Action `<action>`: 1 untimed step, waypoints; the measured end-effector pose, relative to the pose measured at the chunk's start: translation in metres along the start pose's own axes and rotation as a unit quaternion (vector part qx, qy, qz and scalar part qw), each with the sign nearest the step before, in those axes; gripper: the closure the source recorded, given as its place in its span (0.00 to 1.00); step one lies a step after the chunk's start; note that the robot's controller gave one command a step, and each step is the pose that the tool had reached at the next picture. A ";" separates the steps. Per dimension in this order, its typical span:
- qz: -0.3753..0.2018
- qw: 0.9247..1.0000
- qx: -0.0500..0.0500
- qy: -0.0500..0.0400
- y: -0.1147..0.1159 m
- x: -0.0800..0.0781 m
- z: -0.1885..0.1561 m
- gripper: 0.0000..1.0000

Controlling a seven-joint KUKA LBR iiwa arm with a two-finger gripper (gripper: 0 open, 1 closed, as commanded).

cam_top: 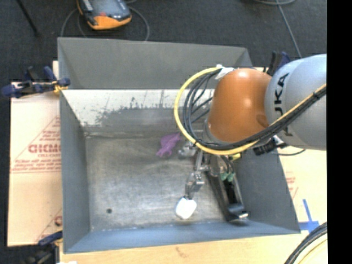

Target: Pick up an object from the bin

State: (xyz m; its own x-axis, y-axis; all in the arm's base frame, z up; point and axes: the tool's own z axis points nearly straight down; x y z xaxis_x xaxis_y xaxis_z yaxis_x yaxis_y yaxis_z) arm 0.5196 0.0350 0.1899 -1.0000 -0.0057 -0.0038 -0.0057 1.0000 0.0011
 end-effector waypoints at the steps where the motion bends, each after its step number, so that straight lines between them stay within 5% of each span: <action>1: 0.001 1.000 0.000 0.004 -0.011 -0.024 0.038 0.00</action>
Offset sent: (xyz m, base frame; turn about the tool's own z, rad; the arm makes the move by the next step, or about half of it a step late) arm -0.0008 -0.0008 -0.0380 0.0506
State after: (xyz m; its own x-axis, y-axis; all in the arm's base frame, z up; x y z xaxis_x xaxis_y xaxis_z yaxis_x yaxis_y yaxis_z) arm 0.5438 0.0240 0.1524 -1.0000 -0.0039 0.0042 -0.0039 1.0000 0.0004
